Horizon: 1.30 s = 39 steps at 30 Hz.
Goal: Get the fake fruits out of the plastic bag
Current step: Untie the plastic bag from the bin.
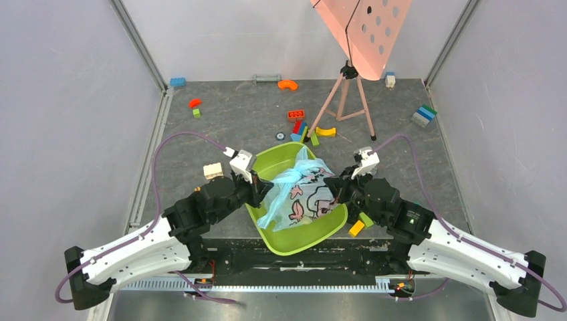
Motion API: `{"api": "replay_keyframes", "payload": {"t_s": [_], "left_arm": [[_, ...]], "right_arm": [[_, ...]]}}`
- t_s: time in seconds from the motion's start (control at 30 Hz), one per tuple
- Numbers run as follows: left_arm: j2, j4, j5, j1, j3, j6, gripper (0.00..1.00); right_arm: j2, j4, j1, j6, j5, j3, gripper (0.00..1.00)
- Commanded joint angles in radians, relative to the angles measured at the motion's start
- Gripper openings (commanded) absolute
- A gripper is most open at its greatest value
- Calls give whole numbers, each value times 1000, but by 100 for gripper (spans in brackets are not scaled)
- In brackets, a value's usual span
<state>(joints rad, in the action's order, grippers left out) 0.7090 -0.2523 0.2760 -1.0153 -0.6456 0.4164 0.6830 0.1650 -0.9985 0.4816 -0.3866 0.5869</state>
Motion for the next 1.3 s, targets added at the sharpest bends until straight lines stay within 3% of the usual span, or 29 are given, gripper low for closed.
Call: {"api": "replay_keyframes", "payload": {"t_s": [0.0, 0.13, 0.23, 0.4, 0.53, 0.63, 0.8, 0.93, 1.27], "left_arm": [[-58, -56, 157, 6, 30, 56, 2], [-97, -78, 197, 6, 47, 76, 2], [-128, -50, 168, 6, 65, 51, 2], [-119, 21, 31, 7, 65, -37, 2], [-79, 40, -14, 6, 45, -86, 2], [-66, 73, -55, 6, 46, -116, 2], [-70, 116, -130, 6, 62, -176, 2], [-79, 114, -129, 6, 71, -188, 2], [-85, 104, -159, 6, 72, -188, 2]], "right_arm": [[-56, 109, 10, 117, -259, -25, 0], [-86, 151, 10, 183, -303, -49, 0], [-101, 129, 11, 115, -270, -56, 10], [-104, 67, 11, -168, -122, -21, 63], [-79, 37, 11, -363, 40, 45, 87], [-10, 35, 10, -496, 151, 109, 91], [124, 35, 11, -778, 328, 181, 85], [202, 23, 15, -998, 410, 197, 86], [451, 77, 167, -1145, 716, 415, 87]]}}
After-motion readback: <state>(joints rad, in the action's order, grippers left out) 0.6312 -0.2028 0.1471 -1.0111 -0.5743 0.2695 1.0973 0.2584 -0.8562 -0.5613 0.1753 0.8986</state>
